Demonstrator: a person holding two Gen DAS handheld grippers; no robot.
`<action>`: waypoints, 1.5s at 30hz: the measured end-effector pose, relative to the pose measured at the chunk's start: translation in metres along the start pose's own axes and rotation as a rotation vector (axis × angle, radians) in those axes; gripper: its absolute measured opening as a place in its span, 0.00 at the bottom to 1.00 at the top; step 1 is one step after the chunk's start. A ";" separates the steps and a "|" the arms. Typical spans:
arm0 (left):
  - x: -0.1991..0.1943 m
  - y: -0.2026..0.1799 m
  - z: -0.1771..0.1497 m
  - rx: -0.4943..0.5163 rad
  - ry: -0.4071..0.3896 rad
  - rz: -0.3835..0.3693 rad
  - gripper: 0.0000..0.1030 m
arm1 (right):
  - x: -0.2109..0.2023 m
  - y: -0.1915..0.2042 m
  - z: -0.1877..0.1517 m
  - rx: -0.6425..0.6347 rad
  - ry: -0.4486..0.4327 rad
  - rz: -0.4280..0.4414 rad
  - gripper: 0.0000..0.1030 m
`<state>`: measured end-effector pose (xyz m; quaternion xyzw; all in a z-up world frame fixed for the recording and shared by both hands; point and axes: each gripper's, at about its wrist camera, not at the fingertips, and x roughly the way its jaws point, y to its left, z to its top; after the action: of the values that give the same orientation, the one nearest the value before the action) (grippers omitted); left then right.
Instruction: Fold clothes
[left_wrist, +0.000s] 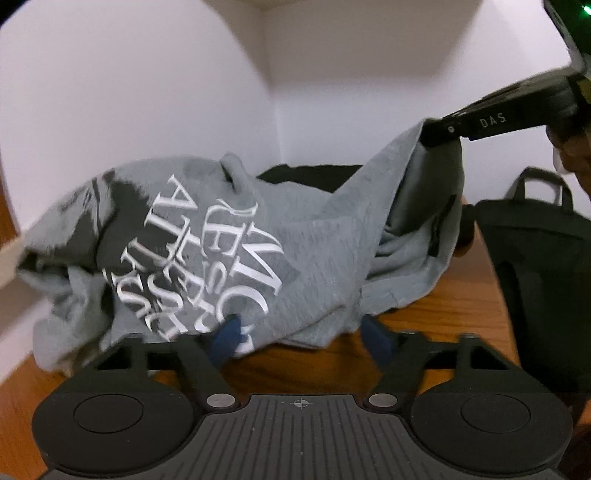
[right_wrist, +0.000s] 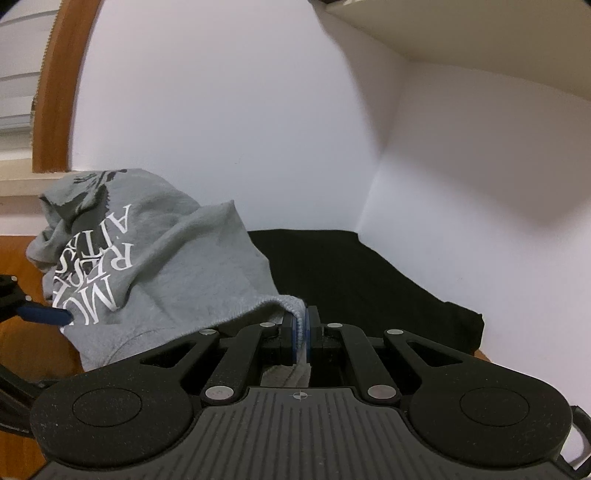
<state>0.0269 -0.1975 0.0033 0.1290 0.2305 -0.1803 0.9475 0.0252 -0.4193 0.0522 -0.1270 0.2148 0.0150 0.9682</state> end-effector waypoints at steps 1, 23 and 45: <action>0.000 0.001 0.001 0.008 -0.005 0.001 0.37 | 0.003 -0.001 -0.002 -0.003 0.009 0.002 0.04; -0.002 0.016 0.022 0.043 -0.038 -0.087 0.11 | 0.067 0.054 -0.032 -0.372 0.127 0.061 0.52; -0.035 0.004 0.001 -0.035 -0.048 -0.070 0.64 | 0.022 0.033 0.042 -0.086 -0.114 0.203 0.10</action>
<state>-0.0005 -0.1844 0.0218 0.0997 0.2150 -0.2123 0.9480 0.0595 -0.3769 0.0718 -0.1452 0.1702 0.1293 0.9661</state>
